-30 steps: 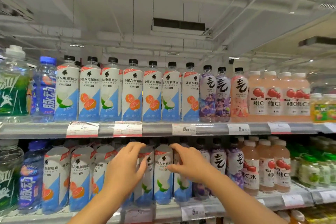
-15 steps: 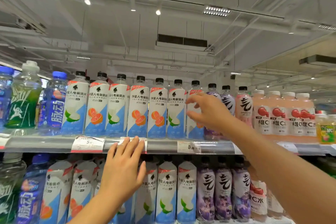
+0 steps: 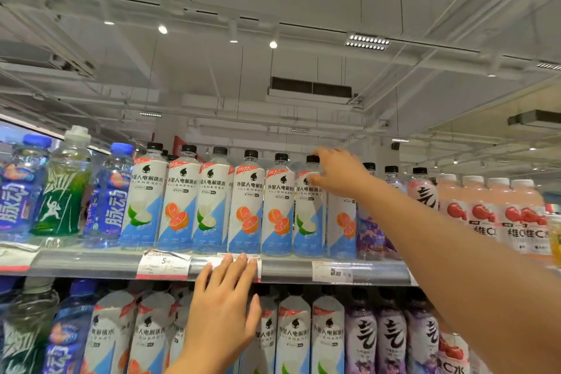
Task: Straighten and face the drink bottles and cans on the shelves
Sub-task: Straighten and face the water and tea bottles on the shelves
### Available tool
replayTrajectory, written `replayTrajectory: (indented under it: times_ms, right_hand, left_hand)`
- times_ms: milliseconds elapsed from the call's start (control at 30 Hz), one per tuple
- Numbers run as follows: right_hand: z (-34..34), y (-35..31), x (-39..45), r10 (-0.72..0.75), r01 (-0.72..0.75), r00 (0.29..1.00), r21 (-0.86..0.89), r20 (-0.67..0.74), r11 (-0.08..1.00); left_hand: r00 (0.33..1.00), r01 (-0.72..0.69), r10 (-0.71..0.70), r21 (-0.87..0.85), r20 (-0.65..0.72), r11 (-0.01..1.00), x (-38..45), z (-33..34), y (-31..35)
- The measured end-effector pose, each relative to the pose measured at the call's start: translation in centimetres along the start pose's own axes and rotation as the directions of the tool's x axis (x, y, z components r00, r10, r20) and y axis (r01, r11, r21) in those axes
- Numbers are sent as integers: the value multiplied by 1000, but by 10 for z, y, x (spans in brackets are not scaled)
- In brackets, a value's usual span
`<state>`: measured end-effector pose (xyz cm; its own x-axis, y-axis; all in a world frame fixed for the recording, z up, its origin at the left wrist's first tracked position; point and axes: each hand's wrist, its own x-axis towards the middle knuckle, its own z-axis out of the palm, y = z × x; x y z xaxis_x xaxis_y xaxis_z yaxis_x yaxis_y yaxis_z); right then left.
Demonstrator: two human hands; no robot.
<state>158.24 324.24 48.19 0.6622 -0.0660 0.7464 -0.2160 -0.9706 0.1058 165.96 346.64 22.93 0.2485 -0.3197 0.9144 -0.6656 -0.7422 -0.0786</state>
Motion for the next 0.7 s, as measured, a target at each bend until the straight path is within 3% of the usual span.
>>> replayTrajectory:
  times_ms: [200, 367, 467, 700]
  right_hand:
    - [-17, -4, -12, 10, 17, 994, 245, -112, 969]
    - [-20, -11, -31, -22, 59, 996, 422, -91, 905]
    - [-18, -17, -43, -85, 119, 991, 410, -100, 904]
    - [-30, -23, -67, -68, 134, 983, 424, -168, 896]
  left_hand:
    - [999, 29, -28, -27, 33, 999, 1, 3, 1]
    - [997, 45, -42, -47, 64, 998, 2, 1, 3]
    - [995, 71, -66, -60, 80, 996, 1, -4, 5]
    - [980, 70, -57, -57, 193, 996, 8, -30, 9]
